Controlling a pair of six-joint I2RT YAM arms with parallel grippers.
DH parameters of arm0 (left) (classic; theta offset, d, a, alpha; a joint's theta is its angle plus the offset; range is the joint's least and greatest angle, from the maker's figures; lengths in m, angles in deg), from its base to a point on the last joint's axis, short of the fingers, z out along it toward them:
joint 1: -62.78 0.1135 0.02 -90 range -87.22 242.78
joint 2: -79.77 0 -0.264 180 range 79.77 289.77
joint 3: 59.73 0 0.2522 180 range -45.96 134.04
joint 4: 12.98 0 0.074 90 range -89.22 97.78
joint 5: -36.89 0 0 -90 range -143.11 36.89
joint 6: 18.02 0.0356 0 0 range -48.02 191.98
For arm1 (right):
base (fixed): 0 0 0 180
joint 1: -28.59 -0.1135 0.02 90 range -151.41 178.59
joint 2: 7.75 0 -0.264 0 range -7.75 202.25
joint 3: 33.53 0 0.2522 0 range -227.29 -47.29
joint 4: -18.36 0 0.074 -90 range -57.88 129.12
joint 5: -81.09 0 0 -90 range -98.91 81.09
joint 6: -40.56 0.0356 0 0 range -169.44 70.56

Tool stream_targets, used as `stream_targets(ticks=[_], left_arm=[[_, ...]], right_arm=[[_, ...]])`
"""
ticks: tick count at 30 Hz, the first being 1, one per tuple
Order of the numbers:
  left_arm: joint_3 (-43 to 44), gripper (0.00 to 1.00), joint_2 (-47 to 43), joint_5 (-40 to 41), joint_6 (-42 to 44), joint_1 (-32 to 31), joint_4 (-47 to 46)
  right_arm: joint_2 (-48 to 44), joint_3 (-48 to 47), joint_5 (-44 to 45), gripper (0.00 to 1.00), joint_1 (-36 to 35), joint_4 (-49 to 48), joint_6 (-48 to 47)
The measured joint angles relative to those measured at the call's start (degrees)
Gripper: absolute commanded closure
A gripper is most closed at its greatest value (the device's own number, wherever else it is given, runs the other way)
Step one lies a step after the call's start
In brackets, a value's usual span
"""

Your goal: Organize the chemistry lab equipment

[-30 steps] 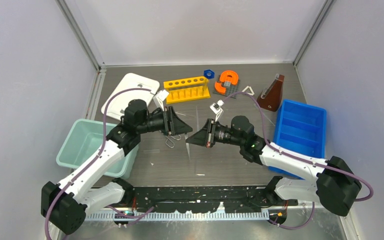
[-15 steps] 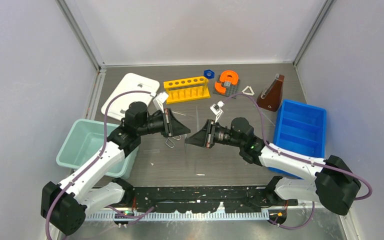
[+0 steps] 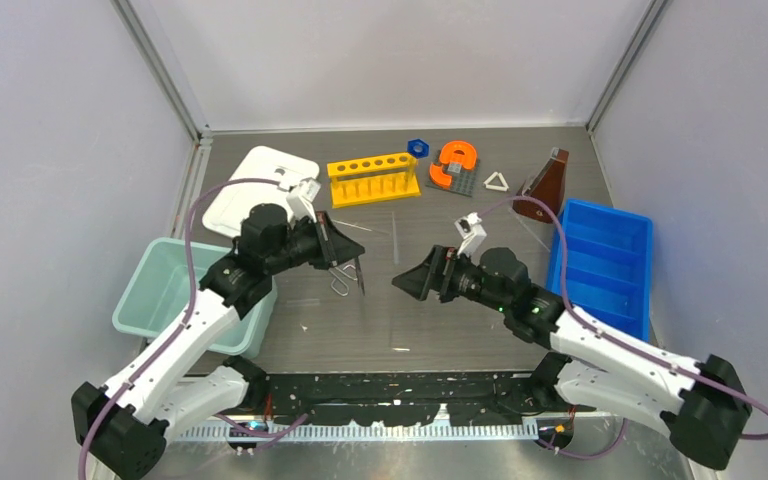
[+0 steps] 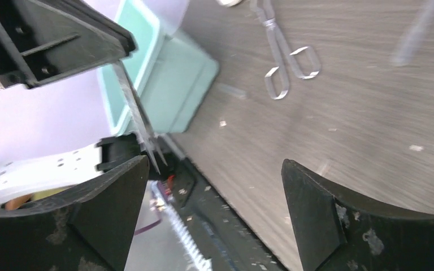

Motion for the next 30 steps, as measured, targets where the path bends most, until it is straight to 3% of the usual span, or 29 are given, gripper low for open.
stream_targets(ticks=[7, 12, 22, 30], left_arm=[[7.96, 1.0, -0.92, 19.17, 5.7, -0.02, 12.66], [12.5, 1.0, -2.4, 37.57, 8.22, 0.22, 19.3], [16.87, 1.0, -4.0, 74.44, 9.88, 2.97, 28.06], [13.94, 1.0, -6.19, 88.37, 5.11, 6.38, 31.95]], right_arm=[[-12.35, -0.07, 17.4, 0.0, 0.07, 19.45, -6.54], [-18.14, -0.02, 24.04, 0.0, 0.07, 27.39, -9.4], [-20.68, -0.02, 27.45, 0.0, 0.07, 33.88, -11.87], [-21.84, 0.02, 27.98, 0.0, 0.07, 36.11, -12.87]])
